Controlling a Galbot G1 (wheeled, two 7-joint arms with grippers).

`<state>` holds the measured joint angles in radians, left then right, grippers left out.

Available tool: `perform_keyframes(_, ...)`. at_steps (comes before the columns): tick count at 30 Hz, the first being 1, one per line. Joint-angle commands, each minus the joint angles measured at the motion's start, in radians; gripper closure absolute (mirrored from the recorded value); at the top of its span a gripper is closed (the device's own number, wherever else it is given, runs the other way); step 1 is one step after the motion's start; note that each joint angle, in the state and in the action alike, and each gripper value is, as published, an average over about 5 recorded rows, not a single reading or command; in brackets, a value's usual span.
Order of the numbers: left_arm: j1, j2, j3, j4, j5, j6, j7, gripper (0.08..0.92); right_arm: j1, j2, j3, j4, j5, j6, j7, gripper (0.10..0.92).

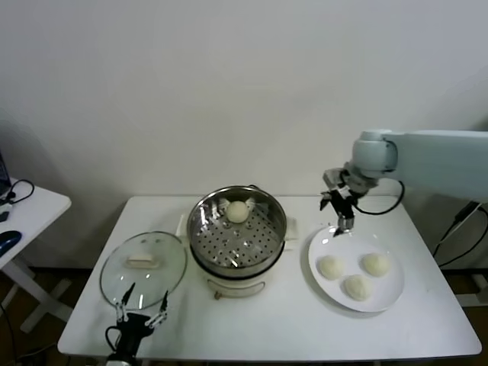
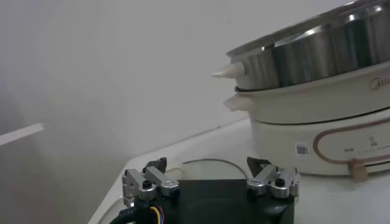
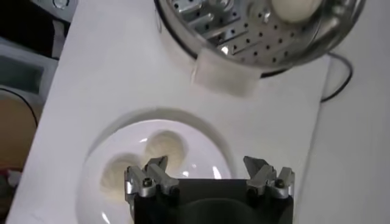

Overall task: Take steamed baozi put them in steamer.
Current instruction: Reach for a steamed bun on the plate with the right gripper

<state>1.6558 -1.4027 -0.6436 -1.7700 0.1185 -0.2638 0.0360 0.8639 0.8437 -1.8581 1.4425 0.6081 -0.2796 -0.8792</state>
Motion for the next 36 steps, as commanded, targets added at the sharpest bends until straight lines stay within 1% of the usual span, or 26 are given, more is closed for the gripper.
perform_keyframes(1, 0.000, -0.002, -0.004, 0.003, 0.004, -0.004, 0.000, 0.177, -0.188, -0.075, 0.051, -0.012, -0.038, -0.089, 0.027, 0.203)
perform_keyframes(15, 0.006, -0.006, -0.011, 0.007, 0.009, -0.009, -0.001, 0.177, -0.378, -0.051, 0.176, -0.085, -0.109, -0.100, 0.060, 0.203)
perform_keyframes(23, 0.006, -0.005, -0.016, 0.009, 0.012, -0.011, -0.001, 0.177, -0.435, -0.023, 0.247, -0.141, -0.153, -0.099, 0.088, 0.203)
perform_keyframes(29, 0.006, -0.006, -0.016, 0.007, 0.013, -0.011, -0.001, 0.177, -0.444, -0.018, 0.253, -0.152, -0.176, -0.097, 0.091, 0.203)
perform_keyframes(32, 0.005, -0.007, -0.016, 0.008, 0.013, -0.012, -0.001, 0.177, -0.449, -0.018, 0.262, -0.157, -0.184, -0.094, 0.093, 0.218)
perform_keyframes(36, 0.004, -0.007, -0.015, 0.009, 0.013, -0.013, -0.002, 0.177, -0.451, -0.017, 0.269, -0.160, -0.183, -0.094, 0.090, 0.278)
